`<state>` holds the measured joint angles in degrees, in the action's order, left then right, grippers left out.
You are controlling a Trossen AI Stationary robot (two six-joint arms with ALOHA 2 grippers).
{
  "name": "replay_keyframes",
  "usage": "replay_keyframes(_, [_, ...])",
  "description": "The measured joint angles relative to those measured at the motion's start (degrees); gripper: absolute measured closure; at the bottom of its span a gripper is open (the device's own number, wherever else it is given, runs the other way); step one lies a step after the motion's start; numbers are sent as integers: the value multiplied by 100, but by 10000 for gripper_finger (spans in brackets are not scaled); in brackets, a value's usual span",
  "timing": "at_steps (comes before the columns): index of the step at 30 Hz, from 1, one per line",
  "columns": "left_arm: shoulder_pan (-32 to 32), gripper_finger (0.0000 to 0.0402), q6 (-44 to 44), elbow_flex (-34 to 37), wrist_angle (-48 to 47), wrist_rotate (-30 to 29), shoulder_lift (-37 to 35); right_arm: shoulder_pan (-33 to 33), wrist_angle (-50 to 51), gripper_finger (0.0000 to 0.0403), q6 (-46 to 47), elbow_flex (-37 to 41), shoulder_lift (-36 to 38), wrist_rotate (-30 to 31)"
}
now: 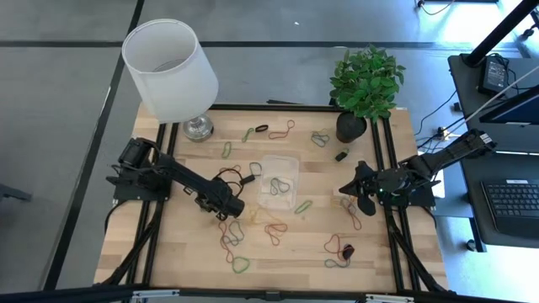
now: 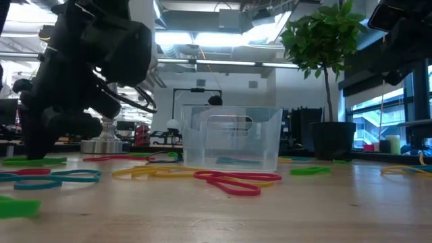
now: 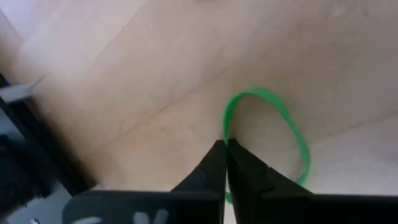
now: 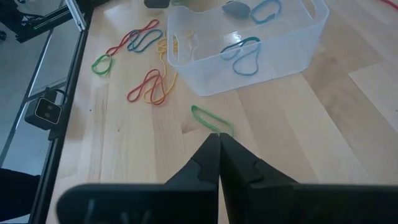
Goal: Pick and place rubber bands into bin
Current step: Put the green rubber band into the bin
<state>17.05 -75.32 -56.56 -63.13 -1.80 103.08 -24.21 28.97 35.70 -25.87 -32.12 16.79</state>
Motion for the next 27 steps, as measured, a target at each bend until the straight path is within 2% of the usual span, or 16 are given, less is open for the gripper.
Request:
replay_keyframes(9, [104, 399, -143, -836, -880, -613, -533, 0, -2, 396, -7, -2, -1, 1])
replay_keyframes(14, [88, 399, 261, -1470, -1196, -1264, -872, 0, -9, 396, 2, -2, -1, 1])
replay_keyframes(17, [24, 399, 983, -1938, -1196, -1640, -992, 0, -9, 396, 2, -2, 0, 1])
replay_keyframes(20, [-165, 399, 1949, -2543, -1172, -1666, -977, 0, -25, 396, 4, -2, -1, 1])
replay_keyframes(27, [-734, 399, 3827, -4268, -931, -2047, -305, 0, -53, 396, 6, -4, -9, 1])
